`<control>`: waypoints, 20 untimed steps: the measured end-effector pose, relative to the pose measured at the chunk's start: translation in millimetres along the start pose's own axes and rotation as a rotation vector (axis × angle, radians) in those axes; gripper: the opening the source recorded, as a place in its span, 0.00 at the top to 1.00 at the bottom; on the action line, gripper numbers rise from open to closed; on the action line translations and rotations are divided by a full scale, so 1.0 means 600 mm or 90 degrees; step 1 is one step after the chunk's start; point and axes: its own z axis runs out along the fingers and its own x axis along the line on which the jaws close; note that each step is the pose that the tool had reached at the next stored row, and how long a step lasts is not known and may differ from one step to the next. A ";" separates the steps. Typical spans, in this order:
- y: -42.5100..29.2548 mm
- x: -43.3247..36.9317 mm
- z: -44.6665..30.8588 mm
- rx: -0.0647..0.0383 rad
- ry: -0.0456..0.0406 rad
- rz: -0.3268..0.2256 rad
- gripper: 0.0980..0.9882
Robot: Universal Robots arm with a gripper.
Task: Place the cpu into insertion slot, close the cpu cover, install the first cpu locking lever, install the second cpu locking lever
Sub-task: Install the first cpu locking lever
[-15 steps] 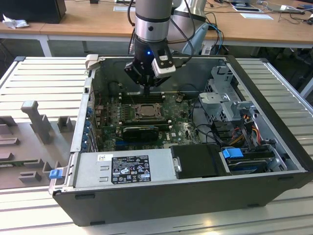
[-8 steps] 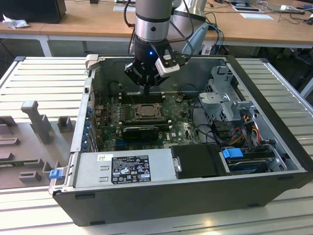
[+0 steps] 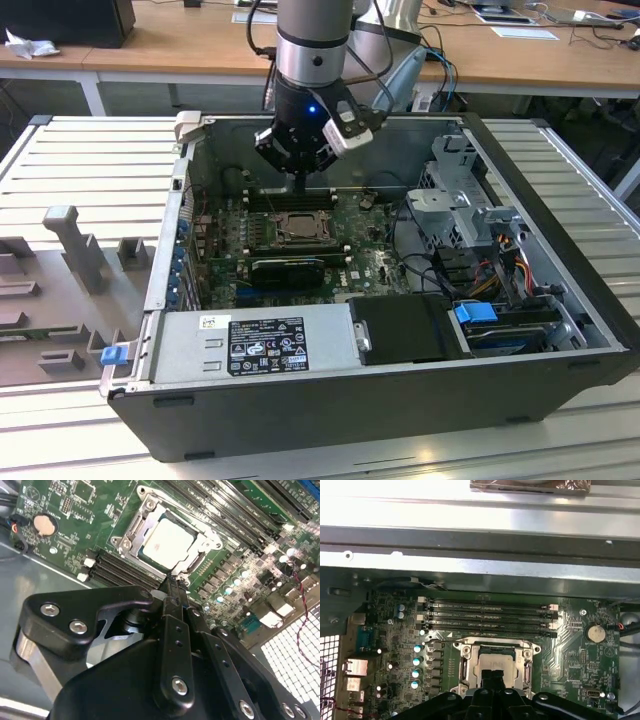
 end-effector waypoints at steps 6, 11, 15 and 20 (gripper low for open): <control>0.002 0.031 0.004 -0.011 -0.0128 -0.002 0.99; 0.005 0.086 0.007 -0.018 -0.0134 -0.003 0.99; 0.006 0.114 0.010 -0.018 -0.0137 -0.003 0.99; 0.013 0.116 0.017 -0.018 -0.0136 -0.003 0.99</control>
